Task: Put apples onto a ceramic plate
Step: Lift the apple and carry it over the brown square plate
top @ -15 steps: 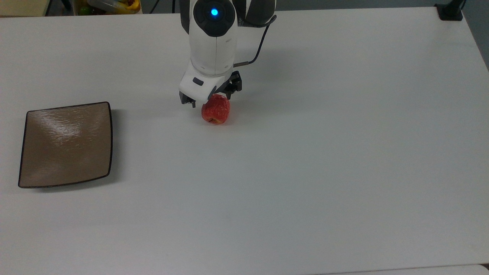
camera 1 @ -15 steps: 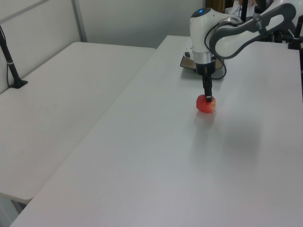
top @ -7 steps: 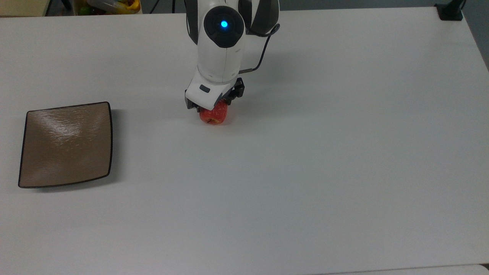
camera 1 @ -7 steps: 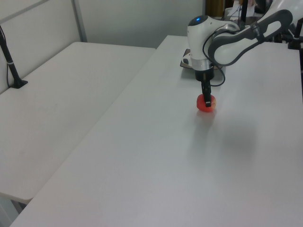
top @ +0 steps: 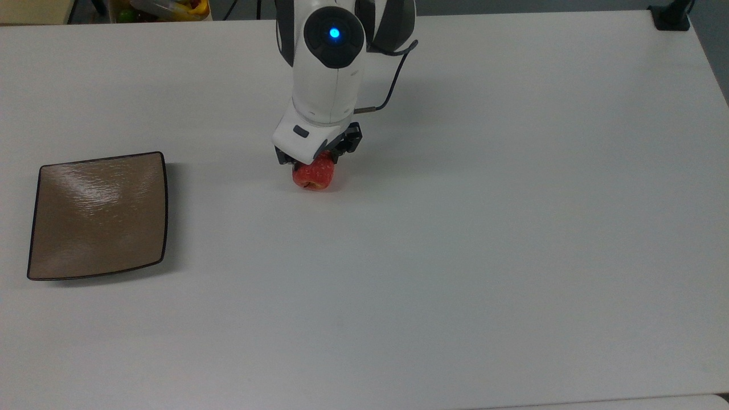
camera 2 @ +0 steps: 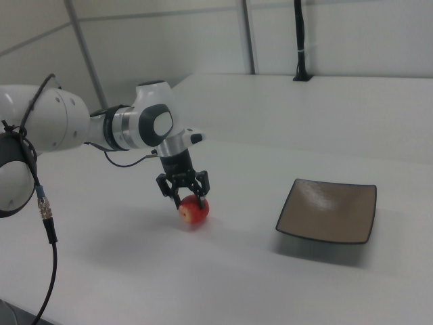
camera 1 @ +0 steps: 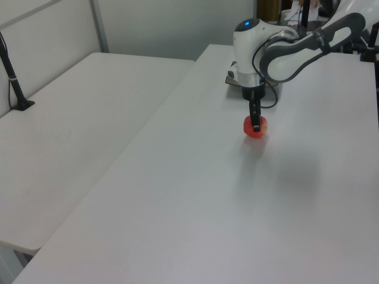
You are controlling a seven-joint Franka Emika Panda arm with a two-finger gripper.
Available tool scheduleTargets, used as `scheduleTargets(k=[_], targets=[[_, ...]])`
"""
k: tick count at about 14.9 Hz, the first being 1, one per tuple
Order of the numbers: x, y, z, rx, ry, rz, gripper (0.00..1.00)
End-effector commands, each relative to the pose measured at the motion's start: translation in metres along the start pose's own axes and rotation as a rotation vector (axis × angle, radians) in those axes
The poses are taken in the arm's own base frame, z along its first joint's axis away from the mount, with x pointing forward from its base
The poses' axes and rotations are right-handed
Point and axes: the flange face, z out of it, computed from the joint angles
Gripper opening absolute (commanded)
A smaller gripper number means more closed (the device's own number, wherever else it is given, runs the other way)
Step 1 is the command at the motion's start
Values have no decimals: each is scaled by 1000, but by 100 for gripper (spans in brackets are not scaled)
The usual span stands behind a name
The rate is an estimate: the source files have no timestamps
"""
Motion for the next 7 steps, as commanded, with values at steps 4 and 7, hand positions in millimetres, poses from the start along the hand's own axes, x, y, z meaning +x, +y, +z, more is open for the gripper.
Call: scheduleTargets(k=[4,7], targets=[[0,93,-59,-26,138,168,38],[-10,143,-70,-48,201,245,38]])
